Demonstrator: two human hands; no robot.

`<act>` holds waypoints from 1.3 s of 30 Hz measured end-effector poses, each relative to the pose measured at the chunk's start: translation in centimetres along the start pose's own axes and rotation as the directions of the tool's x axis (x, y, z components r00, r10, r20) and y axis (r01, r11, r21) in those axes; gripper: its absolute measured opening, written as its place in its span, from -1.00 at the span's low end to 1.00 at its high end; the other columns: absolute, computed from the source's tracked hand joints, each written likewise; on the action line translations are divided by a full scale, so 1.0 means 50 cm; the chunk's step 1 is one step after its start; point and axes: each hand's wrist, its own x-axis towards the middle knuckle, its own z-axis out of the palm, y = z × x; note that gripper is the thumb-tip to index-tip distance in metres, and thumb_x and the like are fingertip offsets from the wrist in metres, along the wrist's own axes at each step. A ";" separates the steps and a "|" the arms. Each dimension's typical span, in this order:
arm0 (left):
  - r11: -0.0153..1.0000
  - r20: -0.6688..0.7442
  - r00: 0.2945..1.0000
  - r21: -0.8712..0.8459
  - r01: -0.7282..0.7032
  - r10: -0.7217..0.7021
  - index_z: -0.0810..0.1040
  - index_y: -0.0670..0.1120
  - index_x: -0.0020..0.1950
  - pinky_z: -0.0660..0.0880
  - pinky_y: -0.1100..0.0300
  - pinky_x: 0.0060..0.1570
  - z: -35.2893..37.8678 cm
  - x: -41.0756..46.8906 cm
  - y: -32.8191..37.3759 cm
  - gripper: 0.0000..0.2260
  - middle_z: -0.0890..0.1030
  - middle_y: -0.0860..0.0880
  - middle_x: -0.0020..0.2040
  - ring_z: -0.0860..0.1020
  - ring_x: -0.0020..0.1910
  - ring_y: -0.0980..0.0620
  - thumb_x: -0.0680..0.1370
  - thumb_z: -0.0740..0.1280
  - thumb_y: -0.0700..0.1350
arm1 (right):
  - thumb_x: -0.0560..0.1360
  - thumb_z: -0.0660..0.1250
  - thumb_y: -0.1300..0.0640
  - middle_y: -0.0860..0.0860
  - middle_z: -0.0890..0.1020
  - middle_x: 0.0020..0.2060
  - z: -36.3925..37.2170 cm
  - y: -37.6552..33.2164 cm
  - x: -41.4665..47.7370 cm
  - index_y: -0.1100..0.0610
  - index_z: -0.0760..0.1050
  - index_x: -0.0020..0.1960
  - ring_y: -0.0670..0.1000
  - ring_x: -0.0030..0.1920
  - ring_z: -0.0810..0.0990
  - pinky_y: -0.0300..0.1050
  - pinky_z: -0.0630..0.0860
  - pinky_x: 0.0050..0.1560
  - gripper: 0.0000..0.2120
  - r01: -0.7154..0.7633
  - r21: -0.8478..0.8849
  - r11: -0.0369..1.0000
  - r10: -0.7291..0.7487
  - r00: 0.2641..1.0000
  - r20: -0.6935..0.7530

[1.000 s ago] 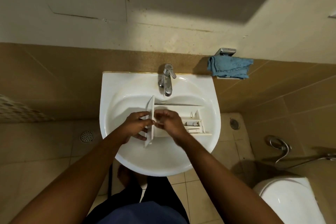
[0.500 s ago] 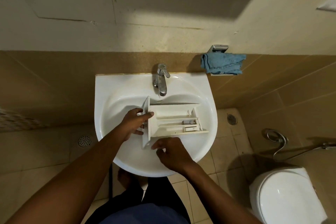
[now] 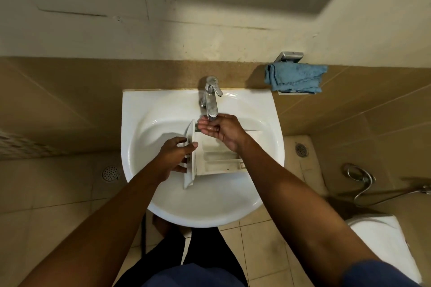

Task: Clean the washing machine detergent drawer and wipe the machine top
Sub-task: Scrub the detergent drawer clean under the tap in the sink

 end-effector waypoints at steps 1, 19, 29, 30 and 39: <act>1.000 0.001 1.000 -0.005 0.005 -0.005 0.47 -0.01 0.45 0.67 -0.03 -0.19 0.000 0.001 0.000 -0.47 0.65 -0.16 0.13 0.67 0.03 -0.19 0.53 0.52 0.06 | 0.51 0.19 0.45 0.22 0.72 -0.13 0.006 0.007 0.003 0.37 0.61 0.01 0.15 -0.15 0.72 0.05 0.64 0.11 -0.78 -0.020 0.012 1.000 0.021 1.000 -0.008; 1.000 -0.035 0.999 0.005 -0.010 0.010 0.55 -0.01 0.37 0.69 -0.18 -0.15 0.011 0.003 0.005 -0.60 0.67 -0.14 0.11 0.67 0.04 -0.19 0.55 0.51 -0.01 | 0.69 -0.06 -0.26 0.13 0.69 -0.10 -0.120 0.072 -0.062 0.12 0.62 -0.07 0.18 -0.04 0.66 -0.01 0.55 -0.02 -0.38 0.286 -0.948 -0.141 -0.234 0.921 0.312; 1.000 -0.031 0.999 -0.003 -0.027 0.027 0.55 -0.03 0.37 0.68 -0.12 -0.20 0.010 -0.002 0.004 -0.61 0.67 -0.14 0.11 0.67 0.03 -0.18 0.57 0.49 -0.03 | 0.67 0.02 -0.17 0.04 0.73 -0.08 -0.142 0.132 -0.081 0.00 0.60 0.08 0.16 -0.05 0.69 0.05 0.51 0.15 -0.57 0.333 -0.926 -0.177 -0.398 0.836 0.377; 1.000 -0.029 0.999 -0.004 -0.026 0.026 0.54 -0.03 0.38 0.68 -0.14 -0.19 0.010 -0.001 0.003 -0.60 0.67 -0.14 0.11 0.67 0.03 -0.18 0.57 0.49 -0.02 | 0.69 -0.04 -0.19 0.06 0.73 -0.13 -0.169 0.122 -0.078 0.01 0.60 0.01 0.18 -0.08 0.69 0.04 0.50 0.17 -0.51 0.288 -0.937 -0.198 -0.404 0.847 0.346; 0.999 -0.038 0.998 0.003 -0.046 0.046 0.54 -0.03 0.39 0.68 -0.11 -0.20 0.005 -0.003 0.002 -0.57 0.67 -0.16 0.11 0.68 0.02 -0.18 0.55 0.51 -0.01 | 0.68 -0.04 -0.17 0.20 0.68 -0.10 -0.012 0.132 -0.066 0.17 0.58 0.02 0.27 -0.08 0.66 0.05 0.50 -0.04 -0.46 0.346 -0.925 -0.155 -0.361 0.852 0.379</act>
